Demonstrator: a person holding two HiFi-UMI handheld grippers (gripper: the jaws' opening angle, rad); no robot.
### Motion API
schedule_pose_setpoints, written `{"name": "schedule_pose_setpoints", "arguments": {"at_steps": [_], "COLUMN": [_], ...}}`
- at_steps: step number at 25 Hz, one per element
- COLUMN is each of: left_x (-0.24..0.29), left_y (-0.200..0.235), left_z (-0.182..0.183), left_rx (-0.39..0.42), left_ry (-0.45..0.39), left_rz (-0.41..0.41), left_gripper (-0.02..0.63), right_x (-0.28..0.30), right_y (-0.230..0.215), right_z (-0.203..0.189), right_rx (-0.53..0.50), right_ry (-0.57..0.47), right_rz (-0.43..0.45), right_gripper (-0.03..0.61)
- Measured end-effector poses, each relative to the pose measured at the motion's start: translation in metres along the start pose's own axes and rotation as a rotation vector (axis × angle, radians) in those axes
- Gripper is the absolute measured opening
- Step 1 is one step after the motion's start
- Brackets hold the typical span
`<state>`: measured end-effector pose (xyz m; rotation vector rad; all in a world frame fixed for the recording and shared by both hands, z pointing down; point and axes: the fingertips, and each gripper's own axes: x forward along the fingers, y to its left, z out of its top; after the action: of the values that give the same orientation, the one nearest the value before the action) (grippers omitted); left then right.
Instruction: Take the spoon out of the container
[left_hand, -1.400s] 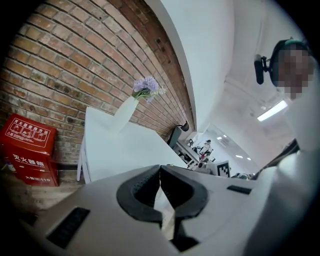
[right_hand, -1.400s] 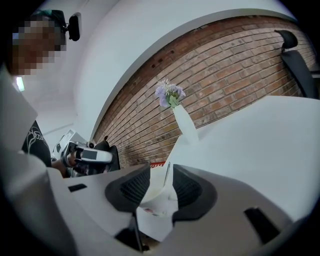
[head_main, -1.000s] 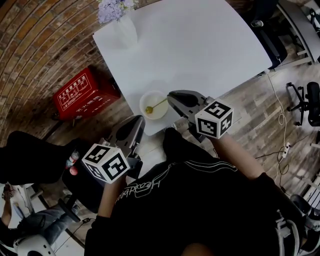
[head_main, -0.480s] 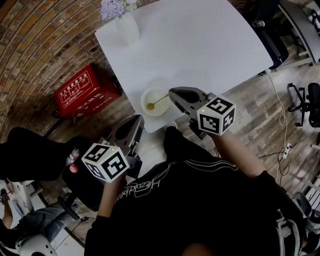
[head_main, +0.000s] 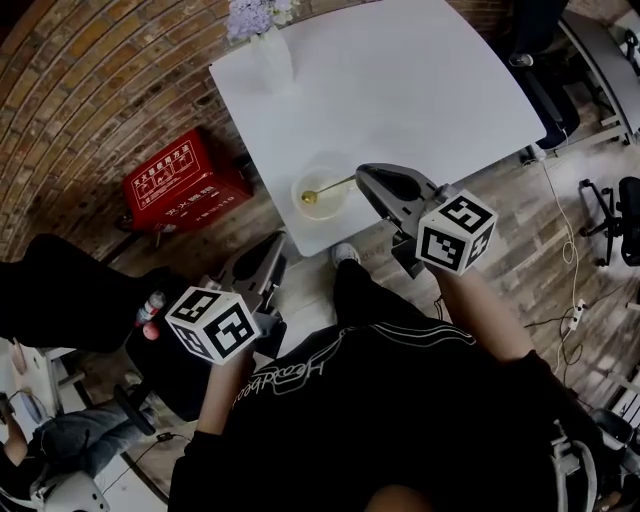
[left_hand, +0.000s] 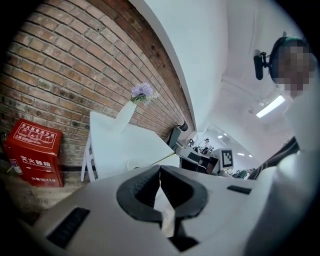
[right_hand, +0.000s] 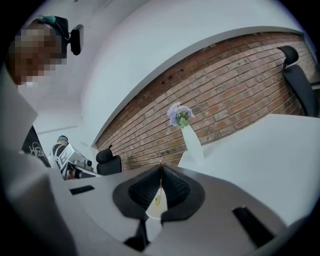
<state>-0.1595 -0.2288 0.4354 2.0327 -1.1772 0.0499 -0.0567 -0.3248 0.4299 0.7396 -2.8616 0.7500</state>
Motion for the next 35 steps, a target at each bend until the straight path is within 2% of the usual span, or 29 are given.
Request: {"name": "schedule_pose_setpoints", "arguments": {"at_steps": [11, 21, 27, 35], "left_x": [-0.051, -0.091, -0.1, -0.103], "left_y": [-0.043, -0.084, -0.089, -0.092], "left_z": [0.035, 0.04, 0.037, 0.038], "left_rx": [0.095, 0.179, 0.187, 0.195], "left_ry": [-0.125, -0.184, -0.191, -0.188], "left_rz": [-0.023, -0.06, -0.068, -0.084], "left_gripper": [0.005, 0.005, 0.005, 0.005], "right_x": [-0.043, -0.077, -0.084, -0.086], "right_y": [0.079, 0.14, 0.153, 0.153], "right_z": [0.046, 0.052, 0.048, 0.052], "right_rx": [-0.088, -0.114, -0.111, -0.092], "right_ry": [-0.132, -0.161, -0.162, -0.169], "right_rz": [0.059, 0.131, 0.141, 0.111], "right_gripper": [0.0, 0.0, 0.0, 0.0]}}
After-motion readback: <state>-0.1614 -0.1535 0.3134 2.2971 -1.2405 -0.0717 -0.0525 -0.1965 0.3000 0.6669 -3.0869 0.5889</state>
